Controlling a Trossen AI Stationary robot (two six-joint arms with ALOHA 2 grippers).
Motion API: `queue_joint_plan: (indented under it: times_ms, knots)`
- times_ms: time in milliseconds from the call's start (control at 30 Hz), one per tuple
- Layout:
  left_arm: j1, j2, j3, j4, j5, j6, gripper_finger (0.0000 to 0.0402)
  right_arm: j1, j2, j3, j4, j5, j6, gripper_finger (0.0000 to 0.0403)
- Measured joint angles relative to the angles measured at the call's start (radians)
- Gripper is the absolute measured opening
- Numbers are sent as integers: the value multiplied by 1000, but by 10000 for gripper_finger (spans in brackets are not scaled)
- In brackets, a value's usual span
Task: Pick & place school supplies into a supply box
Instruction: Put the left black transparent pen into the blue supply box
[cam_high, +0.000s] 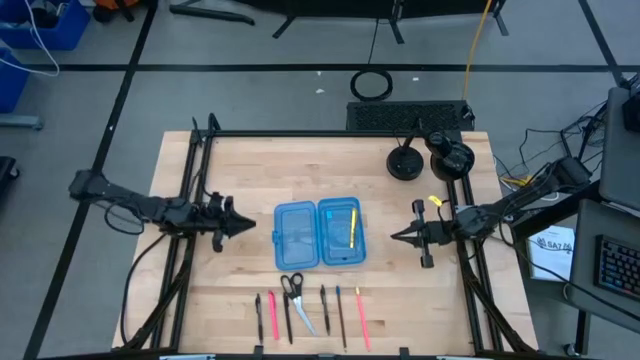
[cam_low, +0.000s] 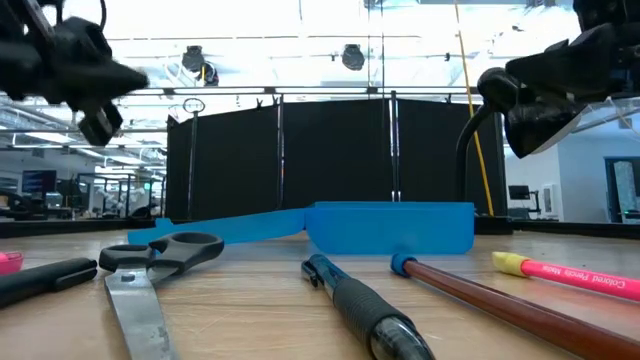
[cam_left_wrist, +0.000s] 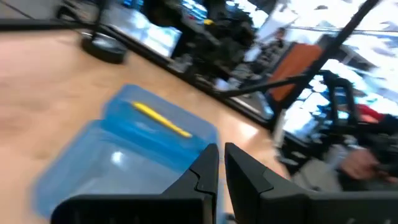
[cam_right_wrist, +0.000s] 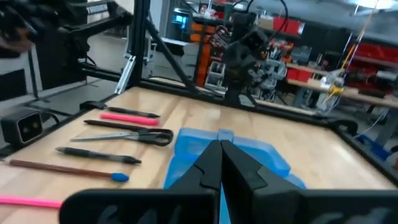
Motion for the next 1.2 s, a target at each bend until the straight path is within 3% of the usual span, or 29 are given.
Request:
queue_joint_plan:
  times_ms: [100, 200, 300, 400, 600, 733, 833, 1000, 1100, 1200]
  knots:
    - [-125, 150, 79, 54, -64, -42, 30, 0, -2, 0, -18, 1, -35, 0]
    - [-277, 342, 236, -15, -225, -99, 30, 0, -3, 0, -38, 0, -40, 0]
    - [-406, 557, 463, -186, -381, -189, 30, 0, -2, -1, -58, -23, -37, 0]
    - [-495, 756, 715, -463, -419, -427, 30, 0, -2, -1, -66, -109, -14, 0]
    - [-602, 1101, 1136, -983, -328, -1070, 30, 0, -2, -2, -95, -208, 22, 0]
    - [-608, 1275, 1303, -1128, -281, -1395, 30, 0, -2, -2, -91, -207, 37, 0]
    - [-591, 1394, 1372, -1147, -179, -1508, 30, 0, -2, -2, -84, -207, 35, 0]
    - [-528, 1546, 1387, -1167, 202, -1692, 30, 0, -2, -2, -54, -204, 34, 0]
    - [-494, 1596, 1387, -1166, 323, -1636, 31, 0, -2, -2, -52, -203, 21, 0]
    - [-466, 1610, 1387, -1161, 356, -1550, 31, 0, -2, -2, -52, -201, -4, 0]
